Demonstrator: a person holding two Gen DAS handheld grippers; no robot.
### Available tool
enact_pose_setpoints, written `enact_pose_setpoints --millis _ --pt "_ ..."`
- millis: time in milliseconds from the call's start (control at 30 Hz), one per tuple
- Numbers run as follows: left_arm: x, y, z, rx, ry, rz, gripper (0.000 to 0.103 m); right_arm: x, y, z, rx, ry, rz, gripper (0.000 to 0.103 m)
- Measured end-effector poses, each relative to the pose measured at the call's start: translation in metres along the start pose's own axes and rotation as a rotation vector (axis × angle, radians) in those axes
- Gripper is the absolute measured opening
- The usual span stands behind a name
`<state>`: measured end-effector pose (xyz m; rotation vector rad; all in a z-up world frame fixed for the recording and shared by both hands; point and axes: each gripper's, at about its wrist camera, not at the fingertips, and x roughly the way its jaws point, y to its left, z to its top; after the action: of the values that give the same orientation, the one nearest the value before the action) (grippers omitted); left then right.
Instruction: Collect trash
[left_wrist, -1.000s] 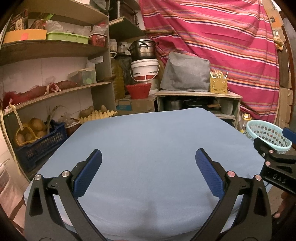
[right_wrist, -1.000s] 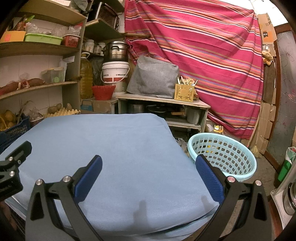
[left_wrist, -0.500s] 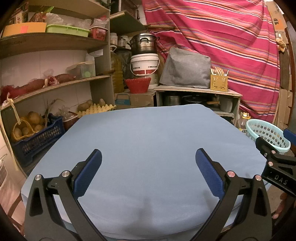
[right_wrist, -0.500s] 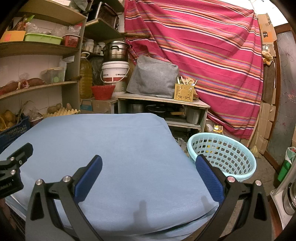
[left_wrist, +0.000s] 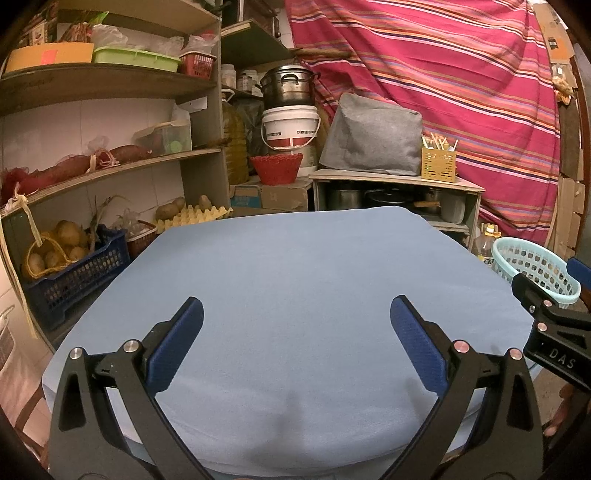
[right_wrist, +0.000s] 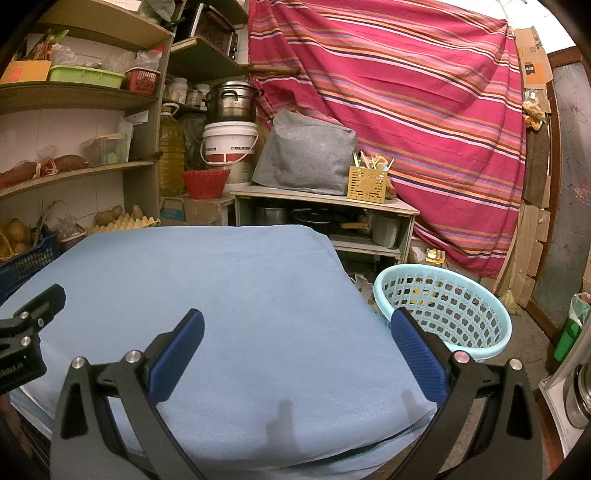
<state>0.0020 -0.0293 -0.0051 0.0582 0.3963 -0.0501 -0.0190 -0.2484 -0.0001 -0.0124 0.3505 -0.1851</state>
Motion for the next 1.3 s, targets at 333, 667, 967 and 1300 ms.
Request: enact_pose_setpoints --millis 333,667,967,1300 --pt "0.001 0.001 0.0 0.002 0.0 -0.001 0.098 0.0 -0.001 0.0 -0.001 0.002 0.001 0.099" --pt "0.0 0.001 0.0 0.002 0.001 -0.001 0.098 0.0 0.0 0.0 -0.001 0.0 0.001 0.099" --pt "0.001 0.001 0.001 0.002 0.002 -0.001 0.098 0.0 0.0 0.0 -0.003 0.003 0.001 0.099" --pt "-0.009 -0.001 -0.004 0.039 -0.024 -0.023 0.098 0.0 0.0 0.001 -0.003 0.001 0.001 0.099"
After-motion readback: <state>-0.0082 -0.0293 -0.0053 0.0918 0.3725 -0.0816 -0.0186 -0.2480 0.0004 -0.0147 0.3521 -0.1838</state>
